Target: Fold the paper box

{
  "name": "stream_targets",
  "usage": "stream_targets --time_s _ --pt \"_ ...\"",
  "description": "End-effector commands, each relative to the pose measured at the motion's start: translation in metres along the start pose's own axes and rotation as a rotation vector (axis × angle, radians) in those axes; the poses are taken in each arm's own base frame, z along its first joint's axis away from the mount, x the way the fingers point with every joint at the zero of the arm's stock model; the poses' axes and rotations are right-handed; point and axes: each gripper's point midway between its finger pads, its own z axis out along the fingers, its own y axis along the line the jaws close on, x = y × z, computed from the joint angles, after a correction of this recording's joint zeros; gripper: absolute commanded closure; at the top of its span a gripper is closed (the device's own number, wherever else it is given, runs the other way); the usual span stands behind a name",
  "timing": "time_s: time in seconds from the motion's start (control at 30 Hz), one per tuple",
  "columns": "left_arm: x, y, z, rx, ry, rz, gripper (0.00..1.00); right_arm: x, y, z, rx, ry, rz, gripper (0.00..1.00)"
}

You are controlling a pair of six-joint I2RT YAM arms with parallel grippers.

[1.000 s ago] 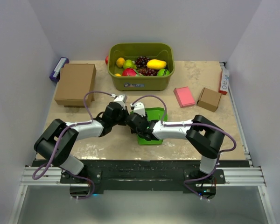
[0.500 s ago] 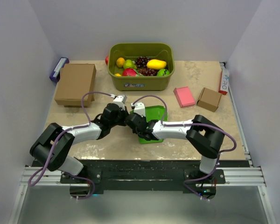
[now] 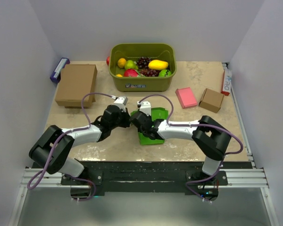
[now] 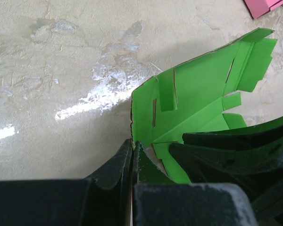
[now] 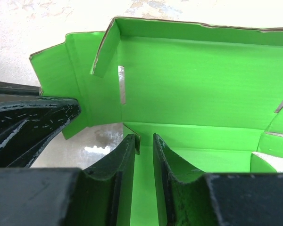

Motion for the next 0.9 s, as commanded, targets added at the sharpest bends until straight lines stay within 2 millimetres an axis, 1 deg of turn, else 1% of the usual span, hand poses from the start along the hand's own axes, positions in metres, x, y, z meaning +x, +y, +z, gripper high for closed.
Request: stream_targets --time_s 0.0,0.07,0.23,0.37,0.53,0.6,0.7,0.73,0.8,0.83,0.87 --pt "-0.015 -0.005 -0.005 0.016 -0.060 0.038 1.00 0.000 -0.009 0.003 0.035 -0.004 0.016 0.76" --pt "-0.015 -0.005 -0.005 0.016 -0.060 0.043 1.00 0.002 -0.014 0.004 0.047 0.001 0.014 0.76" --pt "-0.017 -0.008 -0.007 0.036 -0.069 0.053 1.00 0.008 -0.016 0.010 0.047 0.017 0.010 0.77" --pt "-0.019 -0.009 -0.008 0.040 -0.074 0.055 1.00 0.019 -0.023 0.014 0.073 0.034 -0.008 0.76" --pt "-0.019 -0.012 -0.008 0.055 -0.077 0.056 1.00 0.031 -0.031 0.018 0.090 0.047 -0.024 0.74" --pt "-0.019 -0.015 -0.008 0.069 -0.075 0.057 1.00 0.031 -0.029 0.020 0.088 0.048 -0.025 0.72" --pt "-0.019 -0.015 -0.008 0.073 -0.077 0.064 1.00 0.027 -0.026 0.017 0.081 0.052 -0.027 0.68" --pt "-0.019 -0.015 -0.008 0.070 -0.079 0.068 1.00 0.020 -0.023 0.013 0.072 0.043 -0.018 0.67" --pt "-0.019 -0.011 -0.009 0.057 -0.081 0.083 1.00 0.015 -0.024 0.006 0.067 0.047 -0.018 0.62" --pt "-0.019 -0.010 -0.009 0.051 -0.084 0.090 1.00 0.003 -0.022 -0.005 0.046 0.027 0.001 0.57" --pt "-0.019 -0.008 -0.009 0.042 -0.085 0.104 1.00 -0.001 -0.023 -0.010 0.038 0.027 0.008 0.54"
